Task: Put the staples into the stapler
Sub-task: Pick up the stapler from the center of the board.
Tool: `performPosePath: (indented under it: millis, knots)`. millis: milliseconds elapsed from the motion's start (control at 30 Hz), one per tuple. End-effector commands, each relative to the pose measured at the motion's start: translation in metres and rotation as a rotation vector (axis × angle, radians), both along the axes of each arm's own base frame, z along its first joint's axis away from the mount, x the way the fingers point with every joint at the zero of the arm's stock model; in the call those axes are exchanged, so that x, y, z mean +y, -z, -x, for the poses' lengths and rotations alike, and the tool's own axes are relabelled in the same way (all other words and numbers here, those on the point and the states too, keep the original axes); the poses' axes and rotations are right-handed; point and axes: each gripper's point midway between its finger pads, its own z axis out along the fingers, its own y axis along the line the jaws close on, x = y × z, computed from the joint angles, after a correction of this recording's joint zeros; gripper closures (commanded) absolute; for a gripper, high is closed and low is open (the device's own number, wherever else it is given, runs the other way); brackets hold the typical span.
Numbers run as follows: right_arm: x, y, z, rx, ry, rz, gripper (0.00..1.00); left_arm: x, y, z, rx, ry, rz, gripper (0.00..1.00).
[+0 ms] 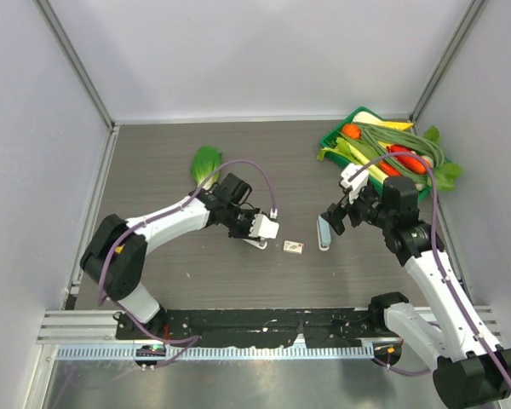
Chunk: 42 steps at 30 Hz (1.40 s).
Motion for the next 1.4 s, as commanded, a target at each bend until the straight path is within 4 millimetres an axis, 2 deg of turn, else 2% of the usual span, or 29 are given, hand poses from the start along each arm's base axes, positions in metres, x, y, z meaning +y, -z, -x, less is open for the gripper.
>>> performPosePath:
  millis: [0,100,200,233,267,333,367,433,467,500,667,900,1167,1367]
  knots:
    - [0.04,-0.039,0.024,-0.071,-0.243,-0.104,0.04,-0.022,-0.062,-0.008,-0.011,-0.152,0.234,1.0]
    - [0.061,-0.054,0.027,-0.075,-0.334,-0.145,0.09,-0.026,-0.085,-0.01,0.002,-0.217,0.313,1.0]
    - [0.087,-0.054,0.023,-0.064,-0.393,-0.16,0.11,-0.025,-0.102,-0.015,0.033,-0.294,0.354,1.0]
    - [0.094,-0.045,0.019,-0.051,-0.398,-0.144,0.11,-0.025,-0.108,-0.015,0.041,-0.31,0.368,1.0]
    - [0.11,-0.042,0.027,-0.051,-0.443,-0.13,0.12,-0.024,-0.113,-0.017,0.045,-0.321,0.383,1.0]
    - [0.12,-0.036,0.021,-0.068,-0.447,-0.094,0.15,-0.021,-0.125,-0.017,0.071,-0.35,0.414,1.0]
    - [0.128,-0.026,0.021,-0.042,-0.466,-0.084,0.19,-0.02,-0.128,-0.015,0.087,-0.354,0.423,1.0]
    - [0.141,-0.027,0.025,-0.035,-0.53,-0.099,0.29,-0.016,-0.135,-0.009,0.127,-0.359,0.442,1.0]
    - [0.145,-0.019,0.023,-0.006,-0.54,-0.099,0.3,-0.015,-0.138,-0.007,0.142,-0.357,0.454,1.0]
    - [0.149,-0.022,0.023,-0.009,-0.558,-0.113,0.3,-0.013,-0.14,-0.005,0.167,-0.369,0.46,1.0]
    - [0.158,-0.02,0.018,-0.053,-0.592,-0.134,0.29,-0.008,-0.152,0.014,0.235,-0.318,0.489,1.0]
    - [0.17,-0.013,0.034,-0.023,-0.717,-0.18,0.29,-0.005,-0.159,0.03,0.276,-0.265,0.495,1.0]
    - [0.182,-0.005,0.05,0.024,-0.785,-0.193,0.3,-0.005,-0.161,0.025,0.262,-0.291,0.504,1.0]
    - [0.186,0.019,0.041,0.067,-0.743,-0.158,0.35,-0.006,-0.164,0.027,0.262,-0.282,0.51,1.0]
